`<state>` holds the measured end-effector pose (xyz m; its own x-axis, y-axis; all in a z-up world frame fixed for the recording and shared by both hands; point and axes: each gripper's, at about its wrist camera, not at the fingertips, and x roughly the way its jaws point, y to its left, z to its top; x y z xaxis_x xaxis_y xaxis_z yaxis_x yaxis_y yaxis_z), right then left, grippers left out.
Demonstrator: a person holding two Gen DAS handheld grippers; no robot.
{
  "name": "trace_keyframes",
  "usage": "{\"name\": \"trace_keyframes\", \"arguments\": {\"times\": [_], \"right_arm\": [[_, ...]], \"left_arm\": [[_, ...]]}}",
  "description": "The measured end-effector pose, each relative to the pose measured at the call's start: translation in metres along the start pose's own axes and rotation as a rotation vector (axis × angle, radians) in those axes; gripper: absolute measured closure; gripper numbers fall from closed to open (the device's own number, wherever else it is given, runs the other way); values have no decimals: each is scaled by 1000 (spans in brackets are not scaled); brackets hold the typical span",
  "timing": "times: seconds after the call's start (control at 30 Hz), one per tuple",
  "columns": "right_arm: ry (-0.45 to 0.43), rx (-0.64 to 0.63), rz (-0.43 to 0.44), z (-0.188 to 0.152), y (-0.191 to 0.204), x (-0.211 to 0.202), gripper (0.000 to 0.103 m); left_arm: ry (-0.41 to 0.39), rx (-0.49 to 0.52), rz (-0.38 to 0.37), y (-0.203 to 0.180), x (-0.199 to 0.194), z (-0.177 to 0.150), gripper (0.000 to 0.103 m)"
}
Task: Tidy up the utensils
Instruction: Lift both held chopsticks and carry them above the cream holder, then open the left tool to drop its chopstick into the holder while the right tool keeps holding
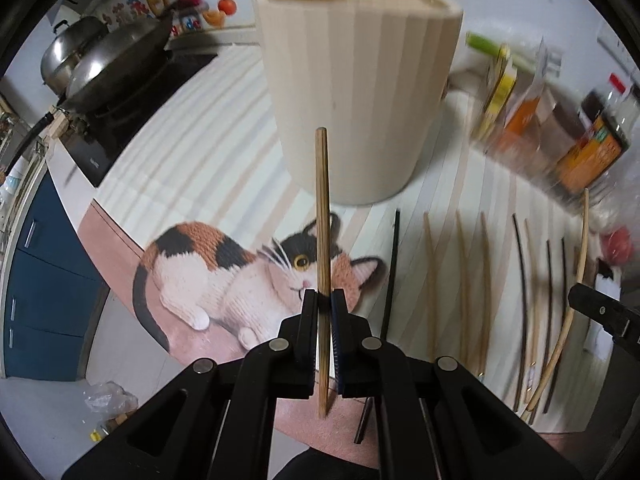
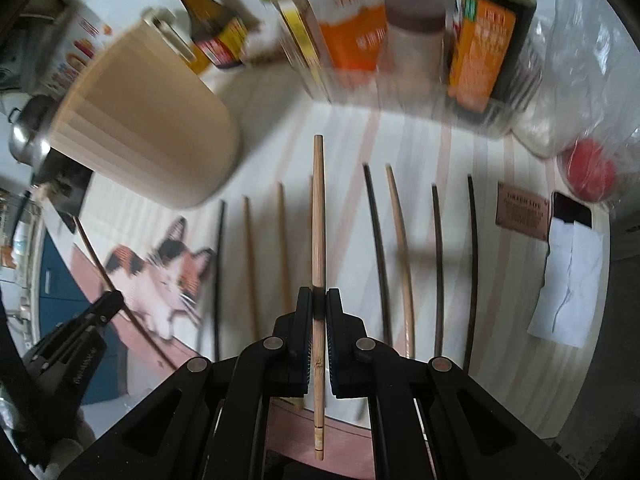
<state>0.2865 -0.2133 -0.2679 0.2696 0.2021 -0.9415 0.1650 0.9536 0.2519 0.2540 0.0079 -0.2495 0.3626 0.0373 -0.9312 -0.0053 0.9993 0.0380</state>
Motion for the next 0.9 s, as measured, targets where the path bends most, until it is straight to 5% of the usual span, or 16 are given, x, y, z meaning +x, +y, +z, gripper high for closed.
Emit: {"name": "trace_keyframes", "arguments": {"times": [0.47, 0.67, 0.9], "right_arm": [[-286, -74, 150, 68, 70, -104, 97], [-406, -108, 219, 119, 109, -149, 97], [-491, -126, 237, 177, 153, -161, 97]], "left_arm": [[-284, -105, -88, 32, -125, 50, 100], [-425, -146, -111, 52, -187, 102, 100], [-467, -164, -101, 61, -190, 175, 101]]}}
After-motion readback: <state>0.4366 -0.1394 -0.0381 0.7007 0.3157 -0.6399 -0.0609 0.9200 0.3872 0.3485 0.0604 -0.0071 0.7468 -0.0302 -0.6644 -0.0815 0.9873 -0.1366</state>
